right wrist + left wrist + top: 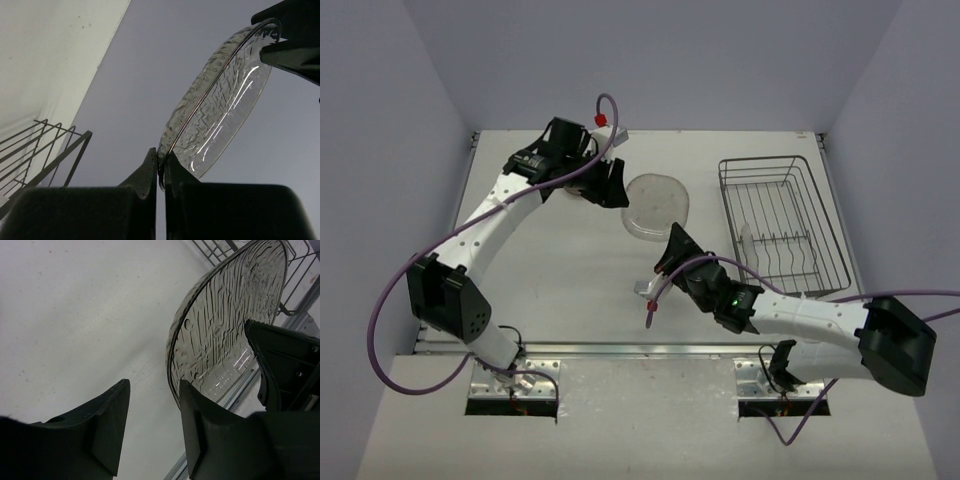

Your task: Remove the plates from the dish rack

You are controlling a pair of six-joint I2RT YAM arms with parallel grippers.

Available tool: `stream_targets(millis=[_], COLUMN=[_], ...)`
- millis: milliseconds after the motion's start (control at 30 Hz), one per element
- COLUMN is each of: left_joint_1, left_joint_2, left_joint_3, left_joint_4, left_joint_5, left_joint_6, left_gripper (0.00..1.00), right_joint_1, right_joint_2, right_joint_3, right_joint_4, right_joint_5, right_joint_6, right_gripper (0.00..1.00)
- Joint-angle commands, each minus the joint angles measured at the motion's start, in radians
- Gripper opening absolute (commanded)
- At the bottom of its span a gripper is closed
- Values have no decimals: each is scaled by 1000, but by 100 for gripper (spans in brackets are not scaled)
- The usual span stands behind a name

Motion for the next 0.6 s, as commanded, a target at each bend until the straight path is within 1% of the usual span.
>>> stream_targets(millis=[0, 67, 267, 333, 400, 467, 567], left_joint_1=[-6, -6, -6, -6, -6, -6, -1], left_joint_2=[6, 9, 26, 32, 38, 42, 40], left_joint_3=[18, 18, 10, 11, 11, 9, 3], left_joint_4=[22, 26, 51, 57, 61, 67, 78], left_joint_5=[6, 20, 69, 86, 103, 109, 109], left_joint_6=[-10, -14, -40, -49, -53, -60, -61], left_gripper=[35, 34, 33, 31, 25, 16, 5], right_joint_1=[15, 18, 26, 29, 32, 34, 38], right_joint_2=[6, 10, 22, 25, 27, 27, 29], right_joint_3=[65, 69, 99, 107, 113, 119, 132], right_joint_4=[49, 53, 31, 25, 18, 6, -25], right_joint_5=[42, 46, 55, 58, 61, 62, 62], right_joint_6=[14, 21, 62, 74, 83, 98, 127], right_gripper=[0, 0, 0, 0, 0, 0, 0])
